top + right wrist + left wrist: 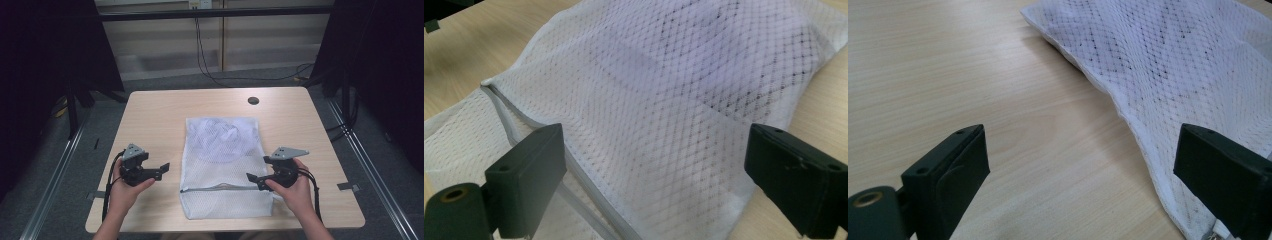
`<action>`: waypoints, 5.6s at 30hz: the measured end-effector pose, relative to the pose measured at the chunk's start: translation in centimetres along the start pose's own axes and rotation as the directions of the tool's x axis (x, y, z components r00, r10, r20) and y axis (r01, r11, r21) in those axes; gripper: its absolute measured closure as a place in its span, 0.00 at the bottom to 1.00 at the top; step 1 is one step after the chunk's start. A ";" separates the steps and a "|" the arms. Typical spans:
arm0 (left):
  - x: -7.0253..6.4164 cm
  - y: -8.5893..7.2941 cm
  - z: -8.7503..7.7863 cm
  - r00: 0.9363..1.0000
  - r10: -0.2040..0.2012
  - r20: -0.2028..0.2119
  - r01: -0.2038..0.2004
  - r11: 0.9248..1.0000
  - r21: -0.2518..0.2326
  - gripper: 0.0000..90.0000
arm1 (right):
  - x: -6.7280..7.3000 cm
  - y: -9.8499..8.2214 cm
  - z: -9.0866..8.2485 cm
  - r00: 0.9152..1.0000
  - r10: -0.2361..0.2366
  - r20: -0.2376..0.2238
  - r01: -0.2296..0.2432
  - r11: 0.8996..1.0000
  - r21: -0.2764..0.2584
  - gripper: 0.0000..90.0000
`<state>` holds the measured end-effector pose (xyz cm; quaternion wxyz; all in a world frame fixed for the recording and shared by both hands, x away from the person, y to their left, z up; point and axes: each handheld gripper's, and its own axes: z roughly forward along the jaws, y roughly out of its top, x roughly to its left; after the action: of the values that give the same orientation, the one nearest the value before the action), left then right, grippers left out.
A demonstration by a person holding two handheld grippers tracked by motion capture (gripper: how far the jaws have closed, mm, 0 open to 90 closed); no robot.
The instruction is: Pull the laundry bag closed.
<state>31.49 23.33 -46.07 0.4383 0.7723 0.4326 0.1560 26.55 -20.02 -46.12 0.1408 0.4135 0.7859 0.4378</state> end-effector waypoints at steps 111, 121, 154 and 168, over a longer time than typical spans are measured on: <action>0.3 -0.3 -1.7 1.000 0.013 0.018 -0.013 1.000 0.018 0.09 | 10.9 4.8 11.7 0.941 0.088 -0.327 -0.032 0.985 0.172 0.38; 0.4 -0.3 -1.9 1.000 0.010 0.013 -0.010 1.000 0.011 0.10 | 11.3 4.6 12.4 0.935 0.150 -0.320 -0.077 0.970 0.230 0.46; 0.4 -0.3 -1.8 1.000 0.011 0.010 -0.012 1.000 0.014 0.10 | 12.2 4.3 14.4 0.905 0.257 -0.338 -0.154 0.940 0.303 0.62; 0.4 -0.4 -1.7 1.000 0.016 0.007 -0.016 1.000 0.021 0.10 | 12.3 4.0 15.3 0.887 0.308 -0.344 -0.193 0.924 0.330 0.77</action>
<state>30.48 24.63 -45.45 0.4303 0.7810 0.4263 0.1521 29.98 -0.64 -50.00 -0.1380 0.4329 0.7924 0.4071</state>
